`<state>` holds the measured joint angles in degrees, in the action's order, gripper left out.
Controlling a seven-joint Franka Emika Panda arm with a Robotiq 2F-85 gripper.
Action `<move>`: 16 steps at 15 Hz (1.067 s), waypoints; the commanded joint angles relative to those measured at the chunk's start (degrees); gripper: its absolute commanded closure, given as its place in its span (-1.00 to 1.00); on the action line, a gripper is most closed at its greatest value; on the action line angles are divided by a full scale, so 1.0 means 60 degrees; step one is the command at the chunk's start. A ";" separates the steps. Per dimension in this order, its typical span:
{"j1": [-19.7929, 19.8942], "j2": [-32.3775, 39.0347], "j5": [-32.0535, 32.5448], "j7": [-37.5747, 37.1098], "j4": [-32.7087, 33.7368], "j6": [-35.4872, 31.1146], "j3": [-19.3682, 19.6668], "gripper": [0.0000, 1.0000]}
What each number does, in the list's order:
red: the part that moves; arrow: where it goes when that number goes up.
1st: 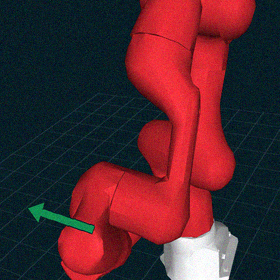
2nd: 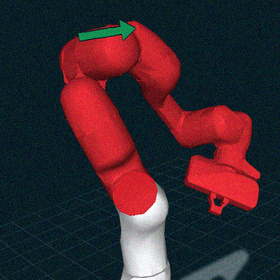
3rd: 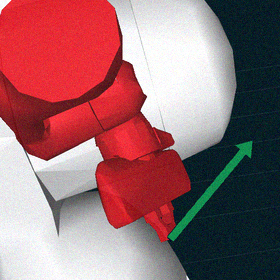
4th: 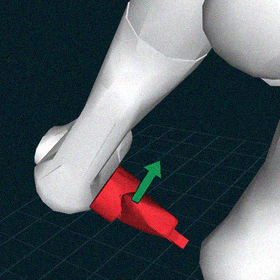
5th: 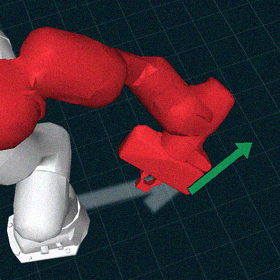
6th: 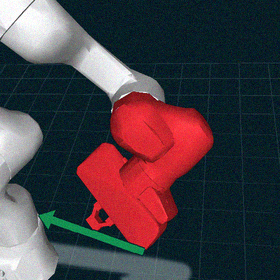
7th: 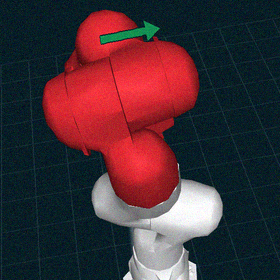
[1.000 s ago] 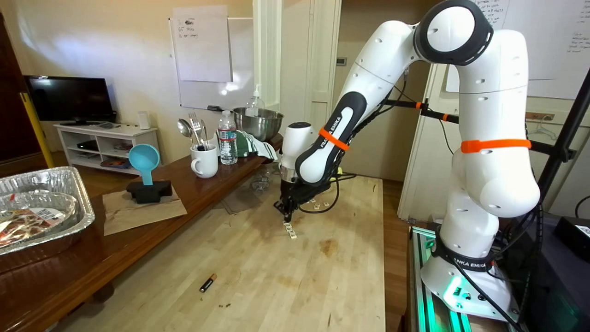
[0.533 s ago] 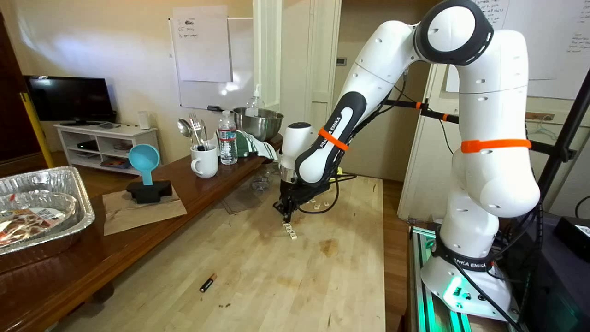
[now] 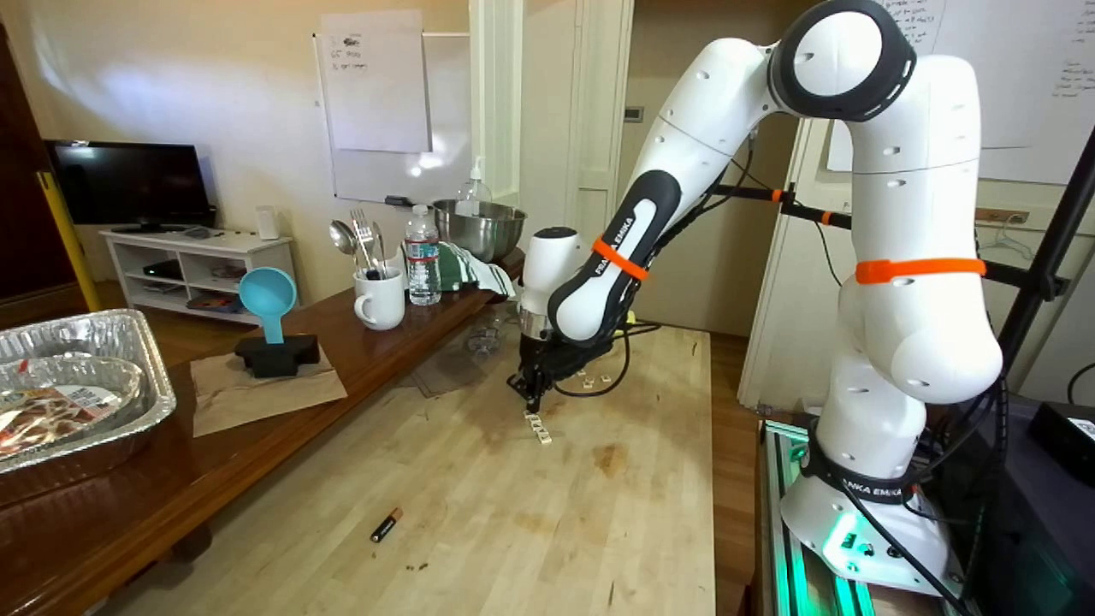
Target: Use the tiles to create the word 'Tapes'.
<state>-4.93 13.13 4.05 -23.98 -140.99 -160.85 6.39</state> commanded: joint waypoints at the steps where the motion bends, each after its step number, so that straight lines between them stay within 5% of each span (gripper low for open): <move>1: -0.0165 0.0158 0.0364 -0.0232 -0.0172 -0.0190 0.0212 1.00; 16: -0.0259 0.0130 0.1016 -0.0295 -0.0248 -0.0151 0.0340 1.00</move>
<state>-5.37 13.12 8.61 -24.26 -141.00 -160.85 7.56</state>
